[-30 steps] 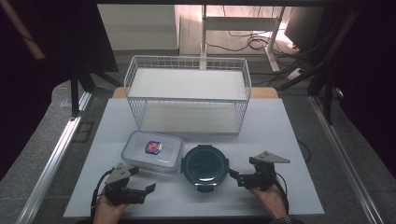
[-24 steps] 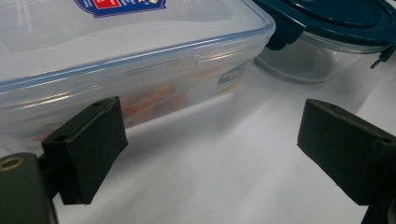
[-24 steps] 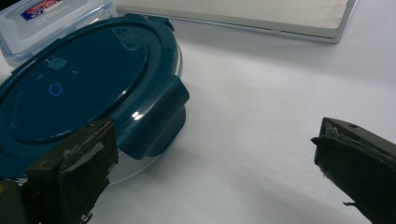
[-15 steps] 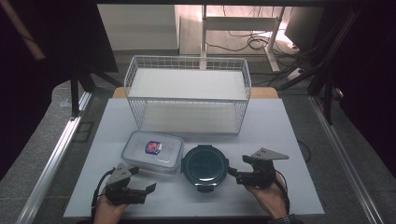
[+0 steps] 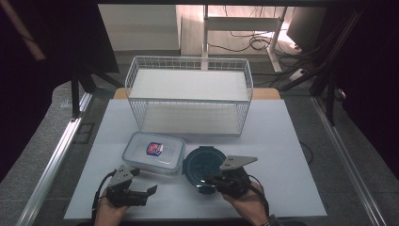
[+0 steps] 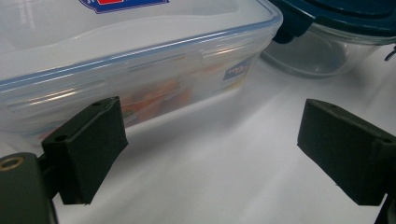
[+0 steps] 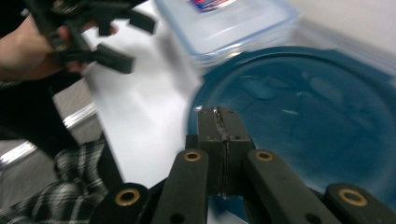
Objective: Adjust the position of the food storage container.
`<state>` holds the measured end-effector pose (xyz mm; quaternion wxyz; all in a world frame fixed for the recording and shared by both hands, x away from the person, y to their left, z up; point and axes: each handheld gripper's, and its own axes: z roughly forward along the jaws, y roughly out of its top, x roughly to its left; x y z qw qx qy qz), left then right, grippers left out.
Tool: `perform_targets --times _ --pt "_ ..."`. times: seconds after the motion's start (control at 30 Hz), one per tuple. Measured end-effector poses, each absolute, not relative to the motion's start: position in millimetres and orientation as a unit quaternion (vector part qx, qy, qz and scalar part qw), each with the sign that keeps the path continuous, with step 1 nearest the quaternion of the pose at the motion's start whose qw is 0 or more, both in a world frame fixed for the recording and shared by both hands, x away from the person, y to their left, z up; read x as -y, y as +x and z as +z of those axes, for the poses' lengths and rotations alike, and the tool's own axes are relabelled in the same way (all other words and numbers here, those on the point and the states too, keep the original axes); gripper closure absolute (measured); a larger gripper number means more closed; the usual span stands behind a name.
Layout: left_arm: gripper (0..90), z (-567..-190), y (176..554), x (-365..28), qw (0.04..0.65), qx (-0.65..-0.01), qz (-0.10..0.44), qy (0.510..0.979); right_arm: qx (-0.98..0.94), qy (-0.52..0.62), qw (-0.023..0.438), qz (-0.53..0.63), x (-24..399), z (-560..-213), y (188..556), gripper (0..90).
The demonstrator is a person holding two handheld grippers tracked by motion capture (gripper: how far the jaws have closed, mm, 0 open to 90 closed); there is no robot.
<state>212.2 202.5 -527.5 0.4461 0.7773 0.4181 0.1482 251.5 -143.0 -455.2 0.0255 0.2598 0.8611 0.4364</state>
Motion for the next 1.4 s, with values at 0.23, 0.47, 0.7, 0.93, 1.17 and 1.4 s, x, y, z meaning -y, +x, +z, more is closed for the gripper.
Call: perform_targets --times 0.23,0.47,0.7,0.93,1.17,1.4 --pt "7.6 -528 212 -201 0.443 -0.416 0.15 0.78 -0.889 0.228 0.004 0.397 103 -476 240 89.5" --pt "7.6 -529 212 -201 0.44 -0.418 0.149 0.781 -0.898 0.241 0.049 0.364 98 -485 234 89.8" --pt "7.6 -529 211 -201 0.436 -0.42 0.15 0.782 -0.901 0.243 0.063 0.355 113 -480 230 89.9" --pt "7.6 -530 210 -201 0.433 -0.422 0.151 0.782 -0.898 0.258 0.06 0.353 142 -478 232 89.9" --pt "7.6 -530 211 -200 0.429 -0.423 0.151 0.784 -0.872 0.32 0.089 0.36 200 -471 245 89.8" --pt "7.7 -530 211 -201 0.431 -0.425 0.153 0.782 -0.864 0.304 0.065 0.397 176 -458 255 89.4"
